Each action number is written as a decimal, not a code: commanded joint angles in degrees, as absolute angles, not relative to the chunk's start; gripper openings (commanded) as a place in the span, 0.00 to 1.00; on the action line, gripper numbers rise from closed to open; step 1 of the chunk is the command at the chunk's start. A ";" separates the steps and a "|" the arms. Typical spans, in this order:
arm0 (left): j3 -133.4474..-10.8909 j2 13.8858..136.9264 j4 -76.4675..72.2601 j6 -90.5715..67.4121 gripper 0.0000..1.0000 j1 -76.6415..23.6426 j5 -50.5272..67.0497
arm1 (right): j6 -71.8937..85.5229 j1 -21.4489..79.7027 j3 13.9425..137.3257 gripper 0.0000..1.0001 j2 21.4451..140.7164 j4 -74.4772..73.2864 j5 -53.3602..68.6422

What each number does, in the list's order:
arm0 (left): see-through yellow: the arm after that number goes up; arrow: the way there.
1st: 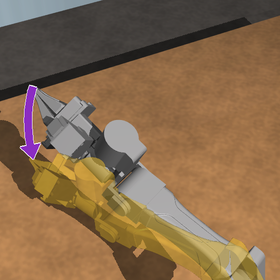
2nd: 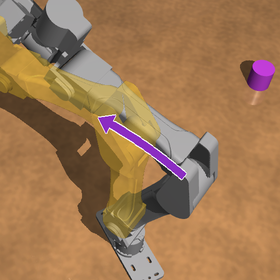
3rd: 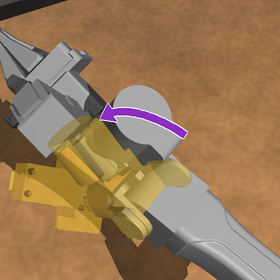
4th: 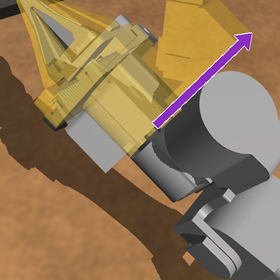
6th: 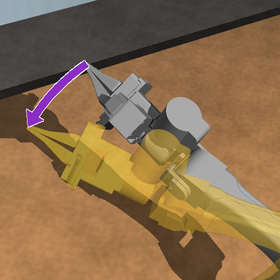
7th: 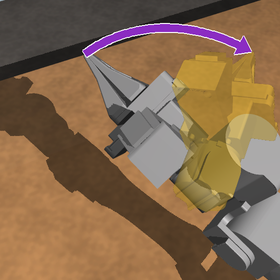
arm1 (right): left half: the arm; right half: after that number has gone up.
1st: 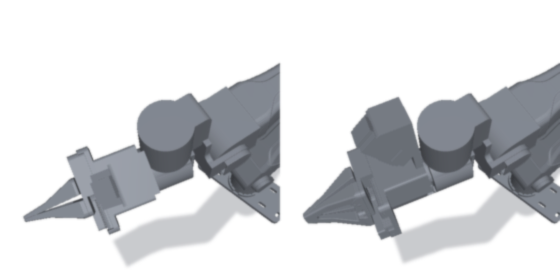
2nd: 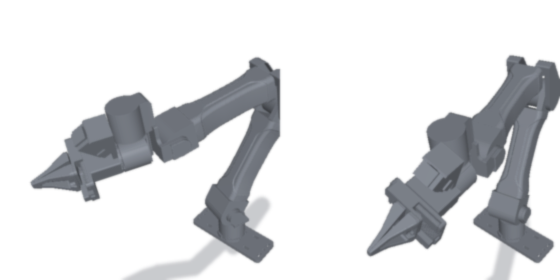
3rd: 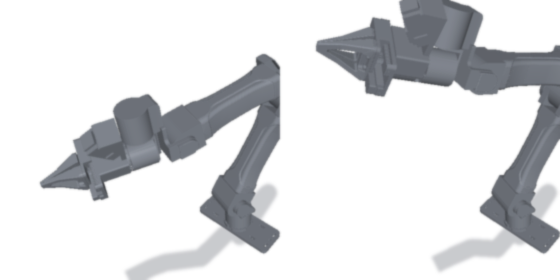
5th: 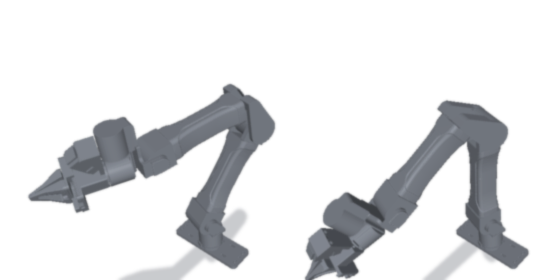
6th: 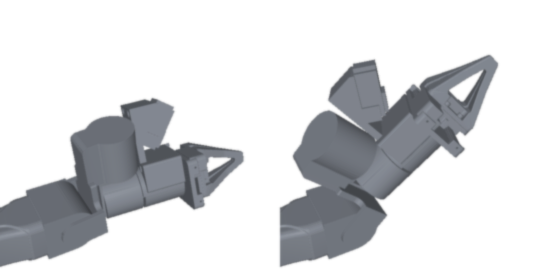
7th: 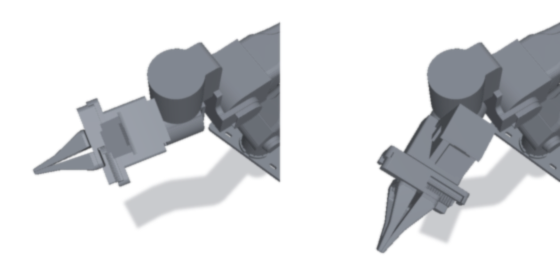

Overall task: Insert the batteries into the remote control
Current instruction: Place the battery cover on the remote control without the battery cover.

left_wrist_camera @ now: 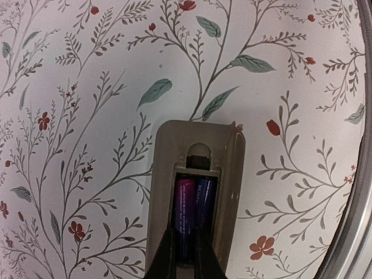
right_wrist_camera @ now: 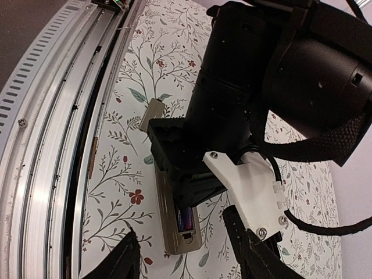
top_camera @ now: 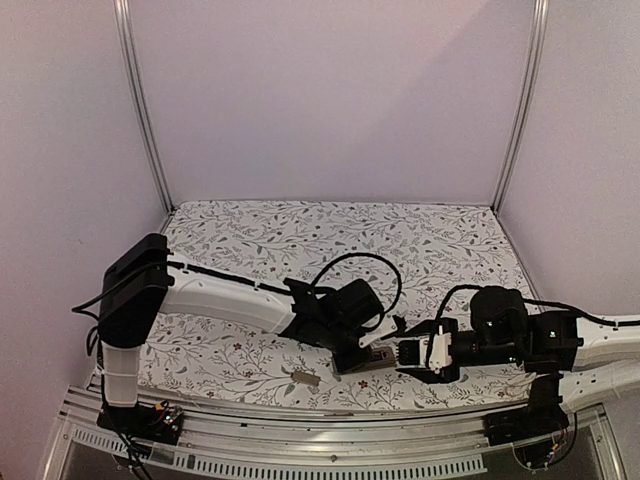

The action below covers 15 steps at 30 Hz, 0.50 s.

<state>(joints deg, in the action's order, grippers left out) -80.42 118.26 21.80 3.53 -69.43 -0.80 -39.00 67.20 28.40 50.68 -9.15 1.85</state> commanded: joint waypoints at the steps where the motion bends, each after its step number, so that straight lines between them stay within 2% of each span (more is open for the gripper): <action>1: -80.61 121.96 27.71 4.44 0.00 -70.70 -1.24 | -36.72 68.01 26.97 0.57 49.90 -7.54 1.66; 11: -75.67 122.87 20.75 3.02 0.00 -69.94 4.39 | -39.57 73.49 26.55 0.57 54.00 -9.20 4.15; 15: -73.52 122.43 17.94 3.18 0.00 -69.25 5.91 | -41.44 73.56 23.89 0.57 58.62 -6.87 0.82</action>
